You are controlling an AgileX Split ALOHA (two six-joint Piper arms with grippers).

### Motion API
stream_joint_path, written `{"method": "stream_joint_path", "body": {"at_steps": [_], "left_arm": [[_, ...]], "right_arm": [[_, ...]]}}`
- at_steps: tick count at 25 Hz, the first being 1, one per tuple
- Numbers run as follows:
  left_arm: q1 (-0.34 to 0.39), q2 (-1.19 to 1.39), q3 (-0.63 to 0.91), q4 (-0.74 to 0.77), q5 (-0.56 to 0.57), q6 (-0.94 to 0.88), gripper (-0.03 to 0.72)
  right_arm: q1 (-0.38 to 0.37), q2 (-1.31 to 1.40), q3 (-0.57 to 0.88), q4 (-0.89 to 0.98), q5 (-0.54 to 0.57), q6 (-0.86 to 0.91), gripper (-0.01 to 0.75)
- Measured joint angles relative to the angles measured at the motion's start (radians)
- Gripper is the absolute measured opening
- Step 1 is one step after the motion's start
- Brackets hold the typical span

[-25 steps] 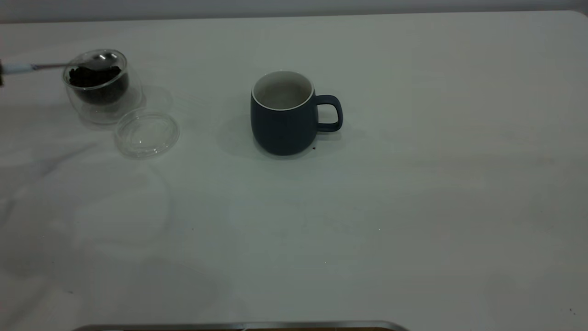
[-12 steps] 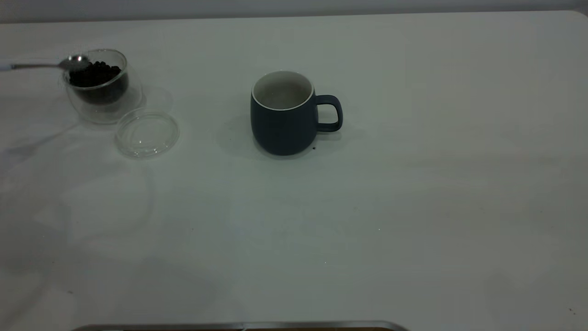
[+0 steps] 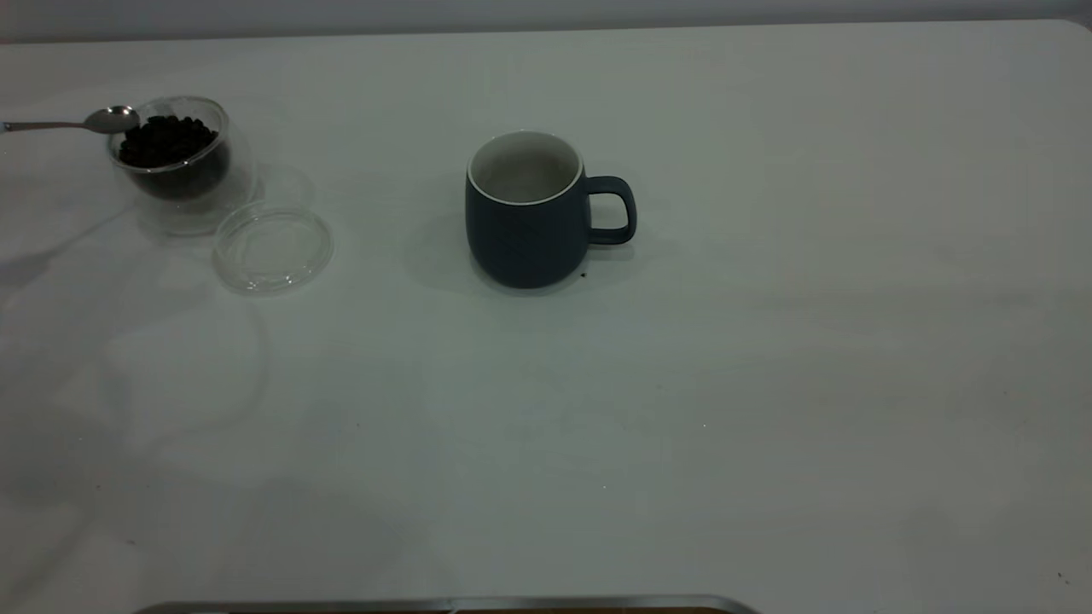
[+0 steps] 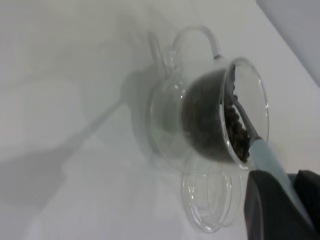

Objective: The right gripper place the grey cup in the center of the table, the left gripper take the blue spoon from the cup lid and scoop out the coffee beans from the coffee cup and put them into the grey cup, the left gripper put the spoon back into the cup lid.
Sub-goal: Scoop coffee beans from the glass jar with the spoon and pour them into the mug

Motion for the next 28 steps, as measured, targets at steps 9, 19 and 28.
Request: {"method": "stream_joint_path", "body": {"at_steps": [9,19,28], "left_arm": [[-0.057,0.000,0.000,-0.001,-0.028,0.005,0.134],[-0.139,0.000,0.000,-0.001,-0.136,0.011,0.134],[-0.157,0.000,0.000,-0.027,-0.165,-0.012,0.134]], "right_arm": [[0.000,-0.001,0.000,0.000,0.000,0.000,0.503],[0.000,-0.001,0.000,0.000,0.000,0.000,0.503],[0.000,-0.001,0.000,0.000,0.000,0.000,0.503]]}}
